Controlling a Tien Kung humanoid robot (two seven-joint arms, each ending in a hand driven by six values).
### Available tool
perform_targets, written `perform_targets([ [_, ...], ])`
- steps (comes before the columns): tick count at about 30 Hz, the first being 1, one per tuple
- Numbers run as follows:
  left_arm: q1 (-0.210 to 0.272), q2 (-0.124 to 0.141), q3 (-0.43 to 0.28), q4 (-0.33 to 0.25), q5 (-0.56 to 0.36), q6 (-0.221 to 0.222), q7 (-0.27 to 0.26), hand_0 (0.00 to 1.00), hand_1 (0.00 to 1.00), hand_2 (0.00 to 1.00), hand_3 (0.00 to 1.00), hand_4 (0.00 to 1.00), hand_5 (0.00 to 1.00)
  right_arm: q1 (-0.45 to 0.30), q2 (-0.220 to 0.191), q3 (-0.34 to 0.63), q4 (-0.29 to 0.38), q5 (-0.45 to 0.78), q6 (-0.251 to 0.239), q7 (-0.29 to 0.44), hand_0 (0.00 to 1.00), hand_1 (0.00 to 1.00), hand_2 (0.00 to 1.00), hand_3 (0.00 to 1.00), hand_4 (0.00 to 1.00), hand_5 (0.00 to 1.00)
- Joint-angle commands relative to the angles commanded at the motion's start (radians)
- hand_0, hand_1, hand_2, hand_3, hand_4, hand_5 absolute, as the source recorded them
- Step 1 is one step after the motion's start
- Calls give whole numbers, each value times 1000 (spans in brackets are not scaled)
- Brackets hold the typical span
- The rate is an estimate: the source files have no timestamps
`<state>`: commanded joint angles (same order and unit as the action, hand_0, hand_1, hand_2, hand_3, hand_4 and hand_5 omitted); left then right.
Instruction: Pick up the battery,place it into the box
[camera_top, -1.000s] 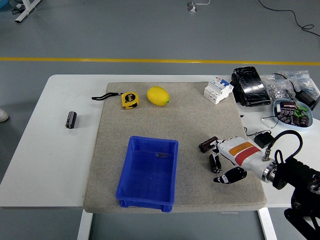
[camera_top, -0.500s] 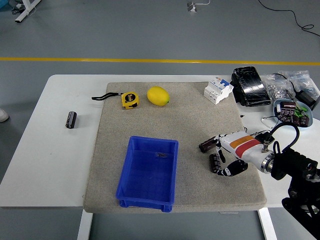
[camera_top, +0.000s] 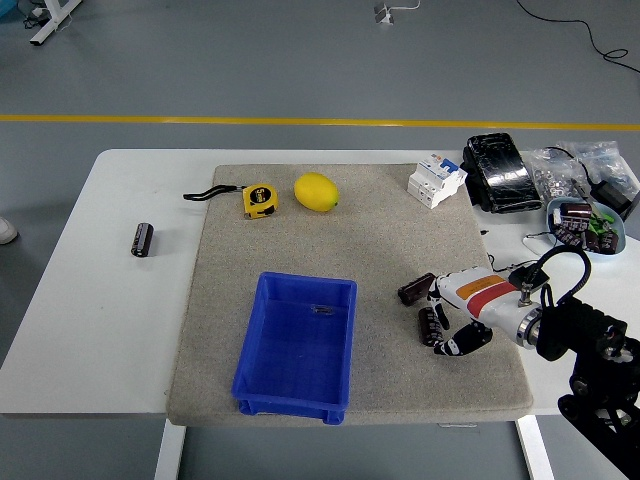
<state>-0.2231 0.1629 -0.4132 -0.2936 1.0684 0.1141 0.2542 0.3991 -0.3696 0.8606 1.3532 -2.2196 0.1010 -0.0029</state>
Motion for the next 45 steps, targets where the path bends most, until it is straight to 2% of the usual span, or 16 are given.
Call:
perform_targets([
  [5,-1,0,-2,0,3,-1,2,670,667,697,629,650,671,5,7,-6,-14,3,-7,-1,2,116,636,221,998,270],
  [6,-2,0,-1,0,3,-1,1,670,668,697,629,647,669,6,8,-7,-17,4,-10,0,2,115,630,221,961,259],
  [11,-2,-1,0,-1,2,-1,1,670,668,697,629,647,669,10,10,-10,-32,14,-20,4,2,115,630,221,961,259],
  [12,-3,-1,0,-1,2,-1,1,670,668,696,628,649,669,10,10,-10,-36,16,-21,4,2,113,606,221,900,238],
  [17,-2,-1,-1,-1,3,-2,2,670,668,696,628,649,669,10,14,-12,-51,22,-27,5,2,113,606,221,900,238],
  [18,-2,-1,-1,-1,3,-2,2,670,670,697,629,649,669,10,15,-13,-52,21,-27,5,2,109,567,219,870,219],
  [23,-2,-1,-2,-1,5,-3,3,670,670,697,629,649,669,11,21,-16,-53,24,-36,8,2,109,567,219,870,219],
  [24,-2,-1,-2,-1,5,-3,3,670,669,696,629,649,669,11,22,-17,-53,25,-38,8,2,104,530,216,836,194],
  [41,4,-1,-3,-3,7,-5,4,670,672,696,629,648,671,7,24,-30,-57,27,-41,12,2,106,529,217,793,172],
  [42,4,-1,-4,-3,8,-6,4,670,674,696,630,649,672,7,24,-30,-55,27,-42,12,2,94,489,210,759,141],
  [45,3,-2,-4,-3,10,-6,5,670,674,696,630,649,672,7,23,-29,-51,30,-47,13,2,94,489,210,759,141],
])
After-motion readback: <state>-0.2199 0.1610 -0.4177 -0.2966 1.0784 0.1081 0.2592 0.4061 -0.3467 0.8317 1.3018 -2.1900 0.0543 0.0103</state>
